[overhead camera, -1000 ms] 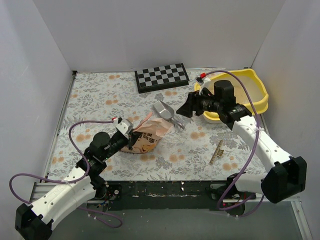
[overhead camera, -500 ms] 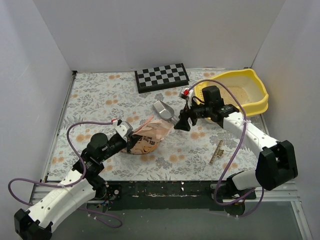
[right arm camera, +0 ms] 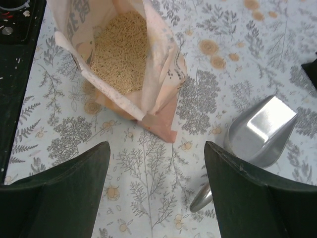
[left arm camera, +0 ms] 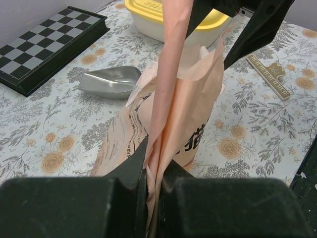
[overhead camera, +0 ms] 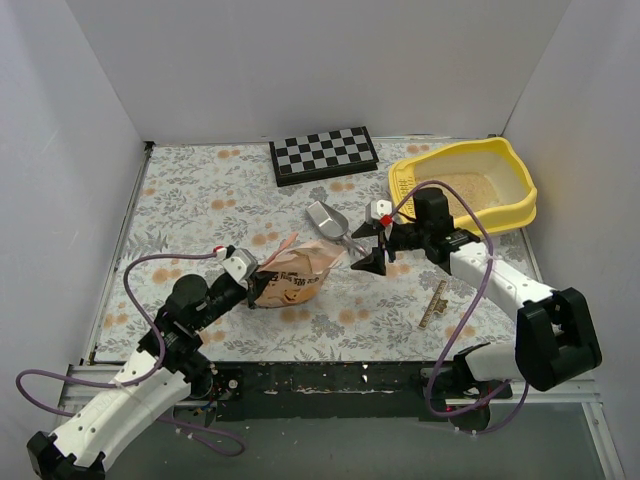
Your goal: Fill the litter box with clean litter
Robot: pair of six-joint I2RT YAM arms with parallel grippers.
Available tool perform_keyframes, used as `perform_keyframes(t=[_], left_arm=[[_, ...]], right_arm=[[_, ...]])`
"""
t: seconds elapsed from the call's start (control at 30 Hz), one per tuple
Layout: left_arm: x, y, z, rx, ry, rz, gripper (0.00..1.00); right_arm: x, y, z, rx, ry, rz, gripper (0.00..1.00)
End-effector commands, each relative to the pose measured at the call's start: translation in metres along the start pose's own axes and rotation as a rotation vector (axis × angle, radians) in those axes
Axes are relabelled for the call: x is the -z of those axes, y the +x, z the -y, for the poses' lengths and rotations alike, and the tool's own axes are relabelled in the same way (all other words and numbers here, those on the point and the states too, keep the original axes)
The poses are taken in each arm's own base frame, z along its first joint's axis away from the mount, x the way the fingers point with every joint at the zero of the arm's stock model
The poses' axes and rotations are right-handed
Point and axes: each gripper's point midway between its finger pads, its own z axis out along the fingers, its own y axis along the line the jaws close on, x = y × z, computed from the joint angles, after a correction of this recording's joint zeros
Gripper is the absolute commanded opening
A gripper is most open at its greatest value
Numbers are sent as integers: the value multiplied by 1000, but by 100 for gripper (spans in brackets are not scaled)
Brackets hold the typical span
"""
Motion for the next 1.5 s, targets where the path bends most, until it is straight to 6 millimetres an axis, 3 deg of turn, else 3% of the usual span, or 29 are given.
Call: perform_keyframes(t=[0.0,0.3,0.67,0.83,0.93,1.13,1.27,1.47], left_arm=[[3,-33,-4,-4,-29,134,0],[-1,-26,-7,6,-43,102,0],[0,-27,-11,1,-70,109,0],[0,-27,-12,-1,-71,111,0],[0,-27,-12,-2,-74,111,0],[1,-27,-13,-2,-81,112,0],[0,-27,-13,0,-77,111,0],[-7,-26,-5,15,-24,88,0]], right_arm=[[-6,-33,14,199,-22,132,84],[-24,-51,5,203,-143,263,84],[-52,-39,-8,117,-260,281,82],[-57,-44,-16,96,-297,326,78],[-57,-50,-21,65,-329,361,70],[-52,-53,-37,-2,-448,416,45],[-59,-52,-35,1,-456,418,2],[-45,-64,-31,42,-384,462,1]])
